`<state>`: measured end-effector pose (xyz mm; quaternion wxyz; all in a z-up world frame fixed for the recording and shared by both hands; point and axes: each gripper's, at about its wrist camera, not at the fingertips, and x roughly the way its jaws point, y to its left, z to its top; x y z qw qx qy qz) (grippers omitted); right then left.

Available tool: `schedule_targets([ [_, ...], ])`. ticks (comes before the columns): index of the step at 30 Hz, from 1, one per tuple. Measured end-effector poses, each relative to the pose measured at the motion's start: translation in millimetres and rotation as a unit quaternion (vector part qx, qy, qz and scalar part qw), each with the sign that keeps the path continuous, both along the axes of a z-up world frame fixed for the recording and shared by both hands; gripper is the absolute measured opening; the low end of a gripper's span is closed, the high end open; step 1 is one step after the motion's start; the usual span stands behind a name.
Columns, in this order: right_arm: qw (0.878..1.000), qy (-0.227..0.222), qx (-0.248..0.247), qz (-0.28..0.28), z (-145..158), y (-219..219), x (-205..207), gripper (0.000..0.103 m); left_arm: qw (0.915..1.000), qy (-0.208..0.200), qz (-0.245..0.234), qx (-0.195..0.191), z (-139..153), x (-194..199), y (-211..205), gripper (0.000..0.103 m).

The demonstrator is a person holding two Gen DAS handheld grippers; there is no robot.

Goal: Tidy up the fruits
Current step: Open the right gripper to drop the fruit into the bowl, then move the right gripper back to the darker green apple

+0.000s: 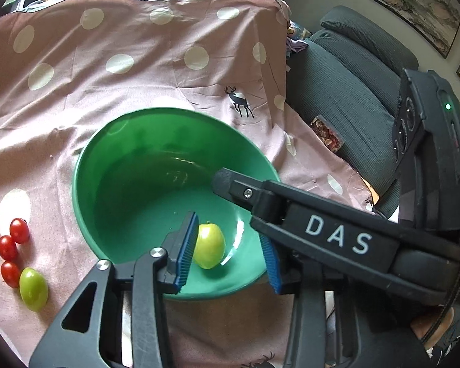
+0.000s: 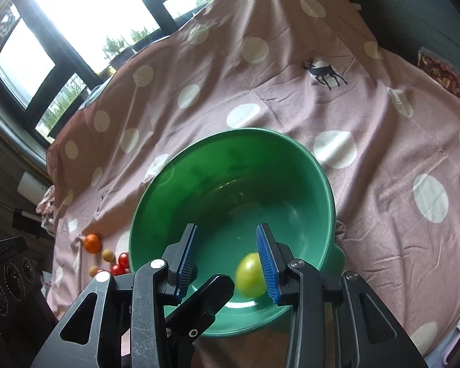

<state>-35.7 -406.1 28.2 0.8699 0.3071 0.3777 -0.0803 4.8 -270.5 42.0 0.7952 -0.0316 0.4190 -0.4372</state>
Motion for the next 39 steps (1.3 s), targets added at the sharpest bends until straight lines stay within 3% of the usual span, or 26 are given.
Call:
schedule_targets([
  [4, 1.0, -0.009, -0.013, -0.007, 6.3, 2.6, -2.7, 0.054, 0.9995, -0.025, 0.018, 0.009, 13.0, -5.3, 18.6, 0.055],
  [9, 0.999, -0.031, -0.021, 0.001, 17.4, 12.5, -5.1, 0.06, 0.9971, -0.041, 0.064, -0.01, 26.7, -4.8, 65.0, 0.071],
  [12, 0.998, -0.052, -0.022, 0.019, 26.2, 24.3, -5.0, 0.063, 0.9939, -0.046, 0.1, -0.01, 31.3, -2.4, 98.6, 0.074],
  [15, 0.997, -0.063, -0.022, 0.042, 32.9, 38.6, -2.0, 0.064, 0.9874, -0.056, 0.148, 0.0, 35.0, 0.9, 135.3, 0.076],
  [17, 0.996, -0.069, -0.023, 0.059, 36.8, 50.3, -0.3, 0.072, 0.9841, -0.052, 0.17, 0.002, 35.6, 3.7, 159.7, 0.079],
  [20, 0.993, -0.069, -0.028, 0.088, 44.6, 71.4, 8.2, 0.072, 0.9766, -0.049, 0.209, 0.01, 34.8, 10.2, 192.0, 0.085],
  [24, 0.987, -0.046, -0.057, 0.143, 59.4, 111.1, 40.7, 0.072, 0.9654, -0.055, 0.253, 0.03, 25.5, 17.3, 219.7, 0.086],
  [27, 0.98, -0.042, -0.065, 0.185, 56.1, 138.6, 58.7, 0.072, 0.9642, -0.036, 0.262, 0.014, 10.4, 21.4, 232.6, 0.087],
  [34, 0.974, -0.005, -0.079, 0.214, 18.1, 166.7, 71.2, 0.072, 0.9652, -0.009, 0.256, 0.051, -21.1, 28.7, 230.8, 0.087],
  [39, 0.972, 0.007, -0.046, 0.23, 1.7, 167.3, 72.6, 0.072, 0.9659, -0.005, 0.255, 0.046, -25.5, 30.9, 230.2, 0.087],
])
